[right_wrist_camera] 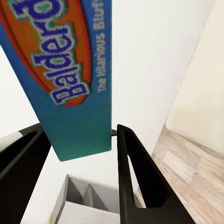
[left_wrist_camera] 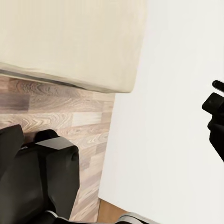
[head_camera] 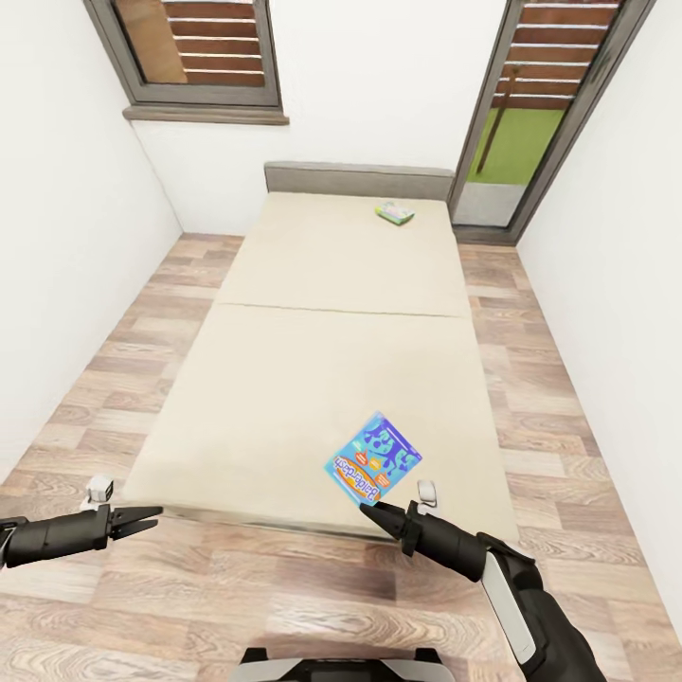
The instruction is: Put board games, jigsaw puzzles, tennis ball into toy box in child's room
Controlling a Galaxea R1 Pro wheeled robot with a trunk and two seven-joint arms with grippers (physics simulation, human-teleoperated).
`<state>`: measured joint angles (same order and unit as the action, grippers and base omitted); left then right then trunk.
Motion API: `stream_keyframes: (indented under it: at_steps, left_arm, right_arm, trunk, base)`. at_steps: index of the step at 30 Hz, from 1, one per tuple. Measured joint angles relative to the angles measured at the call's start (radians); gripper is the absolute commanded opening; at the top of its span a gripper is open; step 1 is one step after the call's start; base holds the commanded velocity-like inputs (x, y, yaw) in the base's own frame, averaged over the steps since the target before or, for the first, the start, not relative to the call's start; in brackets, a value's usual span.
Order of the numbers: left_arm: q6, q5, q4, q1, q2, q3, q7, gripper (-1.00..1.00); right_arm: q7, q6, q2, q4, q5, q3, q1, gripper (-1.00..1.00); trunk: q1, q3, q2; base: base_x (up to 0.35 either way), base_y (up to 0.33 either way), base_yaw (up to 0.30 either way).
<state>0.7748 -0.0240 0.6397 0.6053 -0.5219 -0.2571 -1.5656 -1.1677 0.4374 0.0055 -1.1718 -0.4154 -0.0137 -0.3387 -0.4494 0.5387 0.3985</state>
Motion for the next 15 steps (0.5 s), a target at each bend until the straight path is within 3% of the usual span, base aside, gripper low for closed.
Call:
stream_keyframes:
  at_steps: [15]
  left_arm:
    - [0.000,0.000,0.000,0.000,0.000,0.000,0.000,1.00]
  right_arm:
    - [0.000,0.000,0.000,0.000,0.000,0.000,0.000,-1.00]
  trunk:
    - [0.000,-0.025,0.000]
  base:
    - [0.000,0.000,0.071]
